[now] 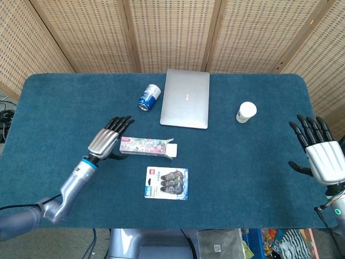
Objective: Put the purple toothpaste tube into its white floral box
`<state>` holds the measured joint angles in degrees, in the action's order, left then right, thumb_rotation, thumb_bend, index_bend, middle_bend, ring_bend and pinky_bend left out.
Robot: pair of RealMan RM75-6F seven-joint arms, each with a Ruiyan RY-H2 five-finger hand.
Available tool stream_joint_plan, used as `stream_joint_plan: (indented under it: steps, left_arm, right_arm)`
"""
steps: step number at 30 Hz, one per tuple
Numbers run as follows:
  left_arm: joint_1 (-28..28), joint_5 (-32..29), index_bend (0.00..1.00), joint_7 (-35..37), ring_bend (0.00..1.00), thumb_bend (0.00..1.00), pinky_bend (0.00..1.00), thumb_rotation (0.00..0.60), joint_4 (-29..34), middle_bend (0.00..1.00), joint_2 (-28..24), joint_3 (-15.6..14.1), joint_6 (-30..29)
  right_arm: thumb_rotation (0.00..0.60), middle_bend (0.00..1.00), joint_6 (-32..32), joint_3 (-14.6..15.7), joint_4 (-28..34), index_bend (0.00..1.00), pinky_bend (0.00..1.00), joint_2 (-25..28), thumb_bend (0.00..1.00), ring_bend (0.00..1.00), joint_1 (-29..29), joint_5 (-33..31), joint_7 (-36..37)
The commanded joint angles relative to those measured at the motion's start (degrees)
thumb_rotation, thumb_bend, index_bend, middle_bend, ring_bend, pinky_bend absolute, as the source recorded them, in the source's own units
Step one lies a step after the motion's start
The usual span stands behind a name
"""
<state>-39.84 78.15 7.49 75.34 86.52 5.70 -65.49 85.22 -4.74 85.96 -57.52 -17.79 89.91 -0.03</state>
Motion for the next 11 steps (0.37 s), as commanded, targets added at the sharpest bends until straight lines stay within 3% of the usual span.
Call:
stream_joint_plan:
  steps: [1, 7, 11]
  left_arm:
    - [10.3, -1.7, 0.00, -7.6, 0.00, 0.17, 0.00, 0.600, 11.6, 0.00, -9.6, -0.7, -12.8]
    - [18.7, -4.1, 0.00, -13.7, 0.00, 0.17, 0.00, 0.600, 19.8, 0.00, -16.3, -3.9, -19.9]
    - [23.3, -5.4, 0.00, -13.8, 0.00, 0.17, 0.00, 0.600, 22.9, 0.00, -18.7, -5.4, -22.8]
  right_arm:
    - [0.600, 0.00, 2.6, 1.8, -3.6, 0.00, 0.00, -3.6, 0.00, 0.00, 2.0, 2.7, 2.1]
    - [0.600, 0.00, 5.1, 3.6, -6.6, 0.00, 0.00, -7.4, 0.00, 0.00, 4.5, 4.6, 2.3]
    - [0.600, 0.00, 6.7, 4.3, -5.3, 0.00, 0.00, -8.4, 0.00, 0.00, 6.5, 4.6, 0.8]
